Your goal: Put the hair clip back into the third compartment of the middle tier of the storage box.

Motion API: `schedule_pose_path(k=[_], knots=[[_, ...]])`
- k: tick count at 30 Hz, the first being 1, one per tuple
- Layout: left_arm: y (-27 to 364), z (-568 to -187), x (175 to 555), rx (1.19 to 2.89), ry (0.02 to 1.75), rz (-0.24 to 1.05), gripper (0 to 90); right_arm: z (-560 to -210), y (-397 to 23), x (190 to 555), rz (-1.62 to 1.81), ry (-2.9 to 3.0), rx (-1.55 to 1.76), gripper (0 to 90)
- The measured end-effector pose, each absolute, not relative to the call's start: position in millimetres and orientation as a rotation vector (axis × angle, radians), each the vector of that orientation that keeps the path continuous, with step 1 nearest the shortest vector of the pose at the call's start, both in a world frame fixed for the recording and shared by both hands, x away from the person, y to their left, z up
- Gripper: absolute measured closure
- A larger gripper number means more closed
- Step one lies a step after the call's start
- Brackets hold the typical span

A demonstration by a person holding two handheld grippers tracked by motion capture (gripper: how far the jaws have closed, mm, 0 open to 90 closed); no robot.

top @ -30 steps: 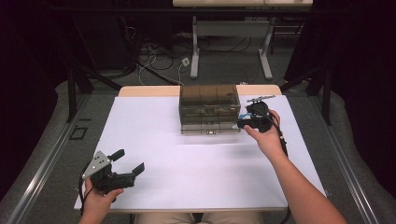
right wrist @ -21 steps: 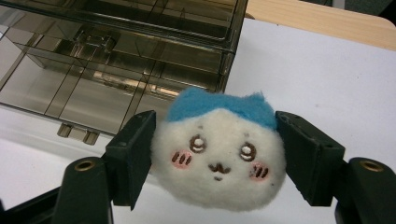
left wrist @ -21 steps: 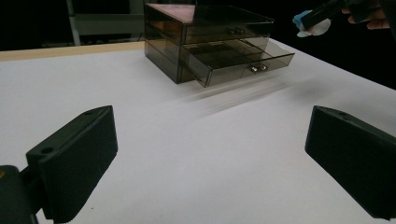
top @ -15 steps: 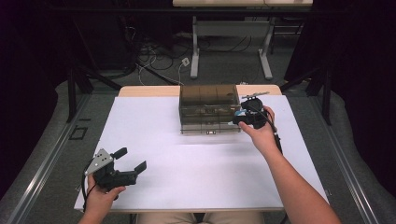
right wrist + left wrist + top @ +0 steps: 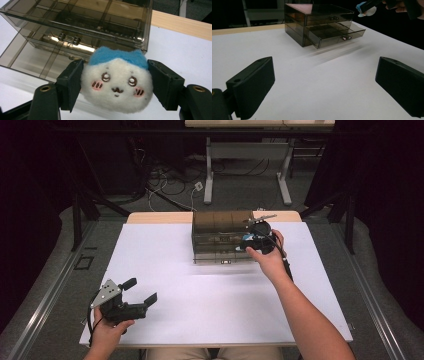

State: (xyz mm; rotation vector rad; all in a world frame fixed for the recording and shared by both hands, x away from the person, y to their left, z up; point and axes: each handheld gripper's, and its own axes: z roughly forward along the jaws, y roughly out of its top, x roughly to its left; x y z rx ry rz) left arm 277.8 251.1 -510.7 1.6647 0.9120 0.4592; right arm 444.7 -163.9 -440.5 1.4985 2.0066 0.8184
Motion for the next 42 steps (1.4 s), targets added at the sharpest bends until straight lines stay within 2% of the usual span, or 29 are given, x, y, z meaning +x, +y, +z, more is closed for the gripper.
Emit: schedule_pose_path(k=[23, 42], knots=[[260.0, -510.5, 265.3, 1.659, 0.939, 0.491, 2.5, -451.7, -150.6, 471.4, 0.87, 2.004, 1.524, 31.0], [260.4, -510.9, 266.2, 1.667, 0.941, 0.486, 2.5, -469.1, -141.6, 476.2, 0.852, 2.002, 1.551, 30.8]])
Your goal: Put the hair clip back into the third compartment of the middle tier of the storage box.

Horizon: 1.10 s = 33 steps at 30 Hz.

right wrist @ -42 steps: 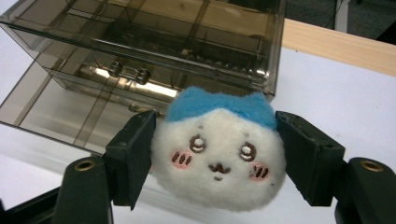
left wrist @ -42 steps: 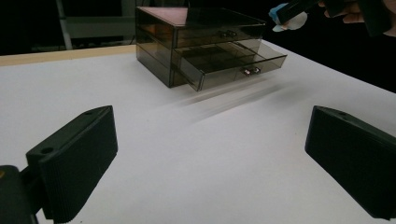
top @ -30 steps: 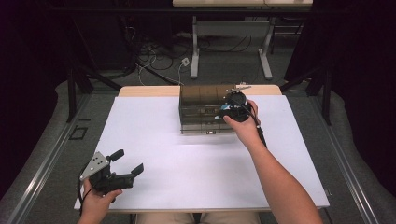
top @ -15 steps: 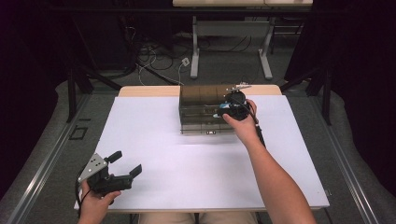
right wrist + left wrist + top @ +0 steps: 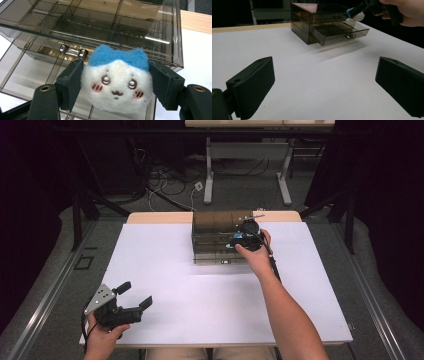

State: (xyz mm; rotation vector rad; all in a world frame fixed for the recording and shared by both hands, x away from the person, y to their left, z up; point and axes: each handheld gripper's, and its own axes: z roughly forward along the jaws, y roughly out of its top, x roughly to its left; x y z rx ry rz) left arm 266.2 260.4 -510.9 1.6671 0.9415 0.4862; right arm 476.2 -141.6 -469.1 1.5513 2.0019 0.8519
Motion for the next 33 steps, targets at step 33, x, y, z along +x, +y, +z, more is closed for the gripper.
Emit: schedule_pose_path(k=[33], knots=[[261.8, -511.2, 264.3, 1.667, 0.943, 0.492, 2.5, -487.0, -147.8, 481.3, 0.784, 2.035, 1.631, 23.9]])
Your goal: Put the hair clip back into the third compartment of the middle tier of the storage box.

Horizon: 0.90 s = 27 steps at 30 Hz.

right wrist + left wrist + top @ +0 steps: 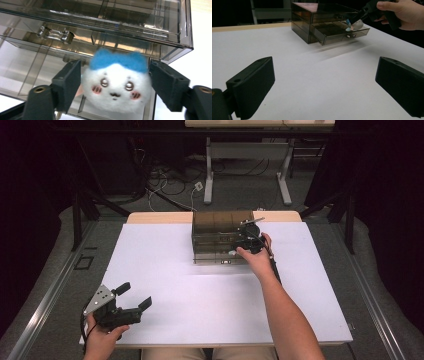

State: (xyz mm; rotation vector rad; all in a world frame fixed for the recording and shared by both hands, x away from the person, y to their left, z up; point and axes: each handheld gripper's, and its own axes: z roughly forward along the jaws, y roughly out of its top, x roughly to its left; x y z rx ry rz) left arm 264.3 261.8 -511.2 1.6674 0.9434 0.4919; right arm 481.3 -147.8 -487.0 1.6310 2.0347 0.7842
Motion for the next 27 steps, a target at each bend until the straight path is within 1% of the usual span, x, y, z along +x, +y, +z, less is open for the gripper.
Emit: schedule_pose_path(k=[5, 18, 22, 27], knots=[[261.3, -511.1, 264.0, 1.661, 0.948, 0.487, 2.5, -485.1, -148.3, 479.9, 0.785, 2.028, 1.61, 19.6], [260.6, -511.3, 264.5, 1.657, 0.95, 0.48, 2.5, -476.2, -149.3, 472.7, 0.817, 1.98, 1.581, 14.2], [260.4, -511.2, 264.7, 1.656, 0.952, 0.478, 2.5, -472.3, -147.8, 468.3, 0.825, 1.986, 1.546, 7.7], [260.3, -511.2, 264.8, 1.657, 0.953, 0.478, 2.5, -468.6, -143.6, 462.7, 0.861, 1.99, 1.512, 5.7]])
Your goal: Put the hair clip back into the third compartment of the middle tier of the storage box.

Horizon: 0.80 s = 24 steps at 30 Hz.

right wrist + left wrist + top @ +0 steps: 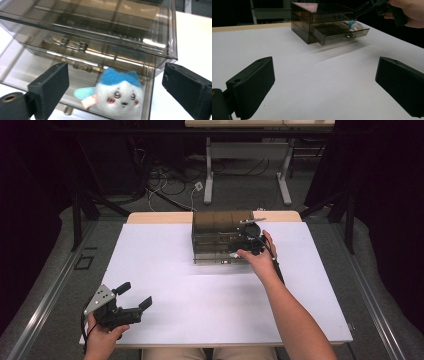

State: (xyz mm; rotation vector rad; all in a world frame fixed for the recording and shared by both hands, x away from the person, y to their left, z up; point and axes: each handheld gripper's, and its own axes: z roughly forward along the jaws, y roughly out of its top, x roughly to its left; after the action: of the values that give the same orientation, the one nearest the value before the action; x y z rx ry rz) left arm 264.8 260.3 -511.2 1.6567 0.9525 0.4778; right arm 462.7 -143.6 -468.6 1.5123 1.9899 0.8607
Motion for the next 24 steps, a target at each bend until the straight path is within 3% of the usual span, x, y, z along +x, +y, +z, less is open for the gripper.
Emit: schedule_pose_path(k=[24], knots=[[259.8, -511.3, 264.8, 1.656, 0.956, 0.477, 2.5, -450.3, -136.4, 426.6, 1.012, 2.075, 1.398, 3.0]])
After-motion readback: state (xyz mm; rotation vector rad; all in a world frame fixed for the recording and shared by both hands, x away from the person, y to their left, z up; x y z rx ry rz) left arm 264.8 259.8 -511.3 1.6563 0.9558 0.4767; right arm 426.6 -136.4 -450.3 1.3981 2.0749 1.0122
